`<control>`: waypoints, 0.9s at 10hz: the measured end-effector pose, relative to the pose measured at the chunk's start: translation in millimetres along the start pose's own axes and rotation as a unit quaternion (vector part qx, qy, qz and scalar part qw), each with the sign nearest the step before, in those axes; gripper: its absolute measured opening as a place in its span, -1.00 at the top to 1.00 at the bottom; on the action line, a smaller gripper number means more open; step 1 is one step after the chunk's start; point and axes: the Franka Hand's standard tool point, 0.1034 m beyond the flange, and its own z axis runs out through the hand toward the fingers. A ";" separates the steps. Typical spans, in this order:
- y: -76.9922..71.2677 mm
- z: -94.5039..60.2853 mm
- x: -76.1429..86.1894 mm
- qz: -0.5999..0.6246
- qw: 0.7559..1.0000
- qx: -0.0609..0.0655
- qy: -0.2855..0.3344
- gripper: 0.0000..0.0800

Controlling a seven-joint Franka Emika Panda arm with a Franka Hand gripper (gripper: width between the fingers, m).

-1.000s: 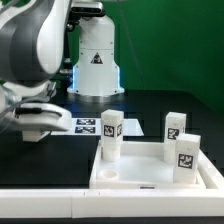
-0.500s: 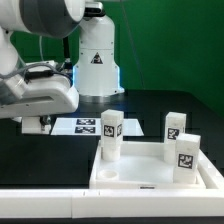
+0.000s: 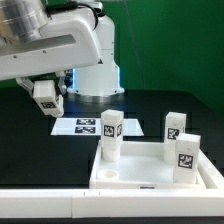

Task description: Assemble square table

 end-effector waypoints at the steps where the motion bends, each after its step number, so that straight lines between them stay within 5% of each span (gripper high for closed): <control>1: 2.5 -2.1 7.7 0.000 0.999 -0.008 0.039 0.29; 2: -0.9 -4.9 11.2 0.001 0.997 -0.015 0.078 0.29; 4: -40.7 -26.6 38.5 -0.034 0.985 -0.025 0.165 0.29; 5: -45.5 -32.8 43.5 -0.042 0.977 -0.030 0.209 0.29; 8: -24.9 -32.4 44.3 -0.042 0.950 -0.075 0.300 0.29; 9: -28.2 -30.5 47.3 -0.037 0.943 -0.087 0.319 0.29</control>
Offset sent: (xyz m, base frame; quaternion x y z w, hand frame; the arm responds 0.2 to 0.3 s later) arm 0.0582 0.0596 0.0366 0.0262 0.2624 -0.0653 0.9624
